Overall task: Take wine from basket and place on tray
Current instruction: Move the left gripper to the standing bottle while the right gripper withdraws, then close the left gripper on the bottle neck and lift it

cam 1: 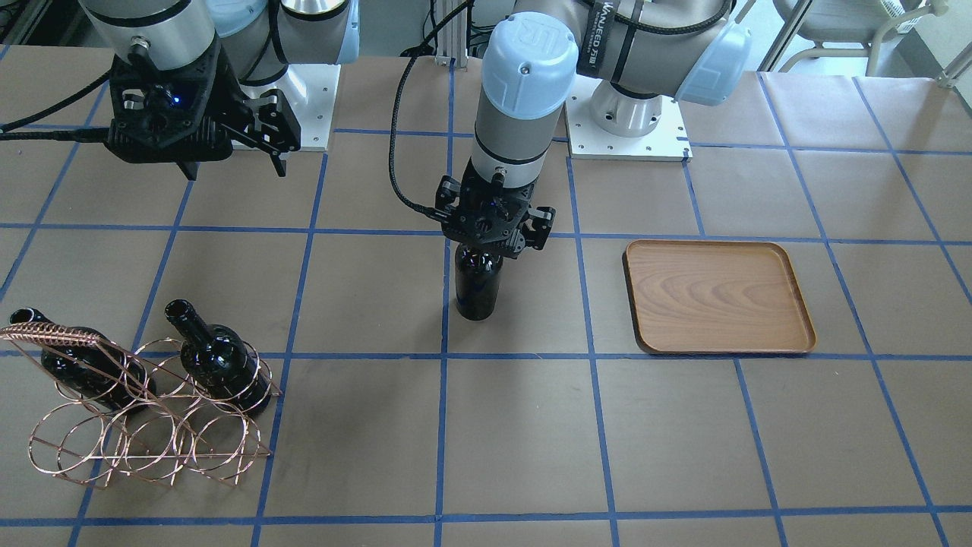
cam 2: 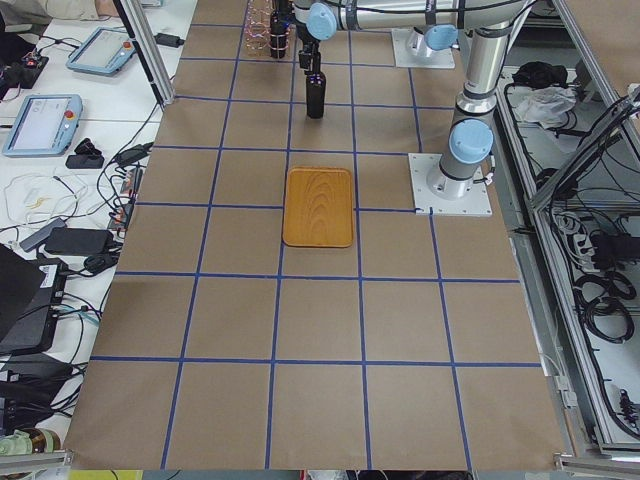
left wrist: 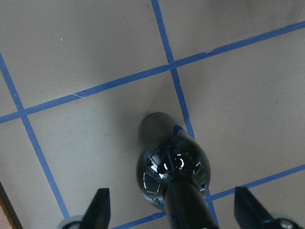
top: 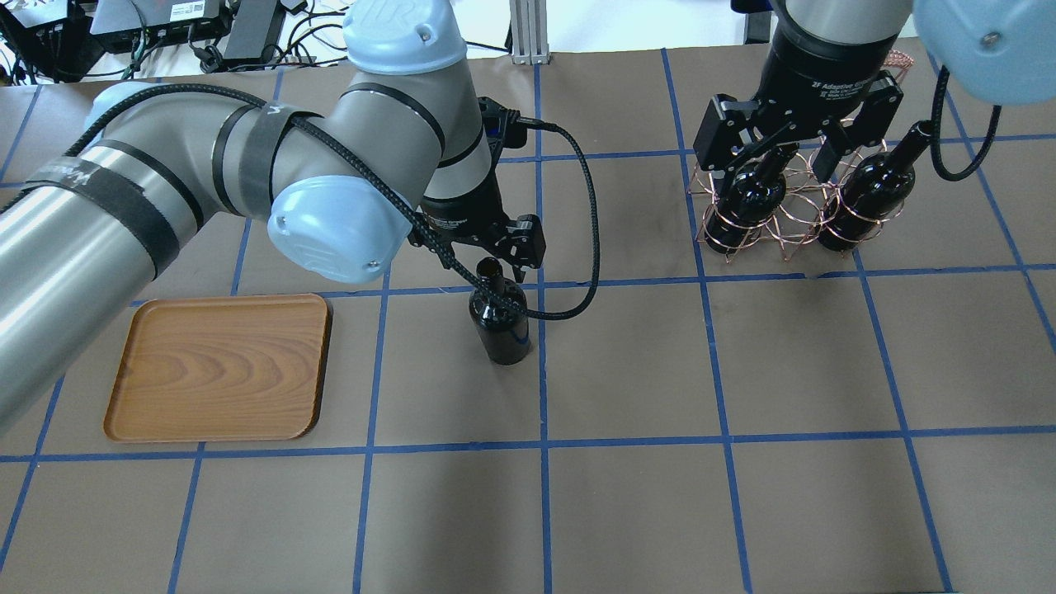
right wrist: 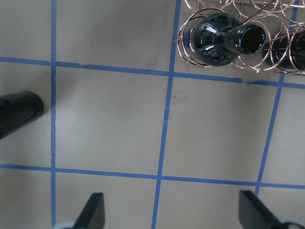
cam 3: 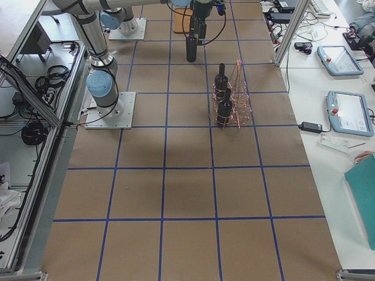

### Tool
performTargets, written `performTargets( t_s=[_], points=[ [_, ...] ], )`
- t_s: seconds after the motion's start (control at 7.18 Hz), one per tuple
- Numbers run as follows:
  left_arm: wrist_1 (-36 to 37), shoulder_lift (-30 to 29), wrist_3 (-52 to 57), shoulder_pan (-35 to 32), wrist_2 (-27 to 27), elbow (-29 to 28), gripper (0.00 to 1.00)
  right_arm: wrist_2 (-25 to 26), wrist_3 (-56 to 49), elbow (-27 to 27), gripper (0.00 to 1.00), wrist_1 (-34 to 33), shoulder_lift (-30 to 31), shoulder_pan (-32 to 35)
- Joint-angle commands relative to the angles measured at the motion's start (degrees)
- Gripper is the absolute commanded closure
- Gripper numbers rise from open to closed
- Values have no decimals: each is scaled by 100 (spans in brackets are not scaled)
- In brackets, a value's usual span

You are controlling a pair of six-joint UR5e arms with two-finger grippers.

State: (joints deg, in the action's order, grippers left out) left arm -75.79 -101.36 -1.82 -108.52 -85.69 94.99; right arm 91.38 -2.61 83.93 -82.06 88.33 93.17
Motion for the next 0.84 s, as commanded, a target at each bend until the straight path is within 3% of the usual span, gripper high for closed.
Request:
performTargets(
  t_s=[0.0, 0.42, 0.7],
  points=[
    [-58, 2, -2, -20, 8, 19, 21, -6, 6, 0, 0, -3, 0, 0],
    [-155, 37, -2, -108, -9, 19, 29, -6, 15, 0, 0, 5, 0, 0],
    [-164, 46, -3, -196, -18, 10, 70, -6, 15, 0, 0, 5, 0, 0]
  ],
)
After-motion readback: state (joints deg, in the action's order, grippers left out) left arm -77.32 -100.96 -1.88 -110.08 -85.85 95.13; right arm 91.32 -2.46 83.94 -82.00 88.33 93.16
